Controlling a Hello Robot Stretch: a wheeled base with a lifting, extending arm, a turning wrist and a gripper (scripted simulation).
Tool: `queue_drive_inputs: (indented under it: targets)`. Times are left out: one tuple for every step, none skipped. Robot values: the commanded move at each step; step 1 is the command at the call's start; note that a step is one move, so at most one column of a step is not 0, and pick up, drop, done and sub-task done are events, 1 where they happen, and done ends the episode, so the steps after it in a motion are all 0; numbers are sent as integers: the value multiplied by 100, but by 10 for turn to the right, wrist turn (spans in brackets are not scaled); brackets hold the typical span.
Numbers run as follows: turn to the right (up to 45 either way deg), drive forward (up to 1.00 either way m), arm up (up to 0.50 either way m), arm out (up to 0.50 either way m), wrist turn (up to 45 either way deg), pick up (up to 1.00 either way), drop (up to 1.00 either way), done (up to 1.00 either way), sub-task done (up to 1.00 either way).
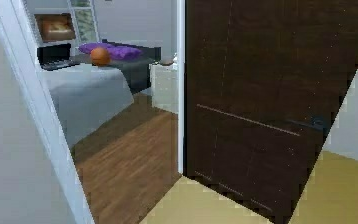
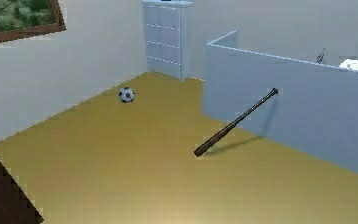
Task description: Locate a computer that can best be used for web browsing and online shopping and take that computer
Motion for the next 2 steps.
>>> queue_drive_inputs:
  targets:
    - [0,60,0,0,0,0,0,0,0]
    - [120,0,0,0,0,0,0,0,0]
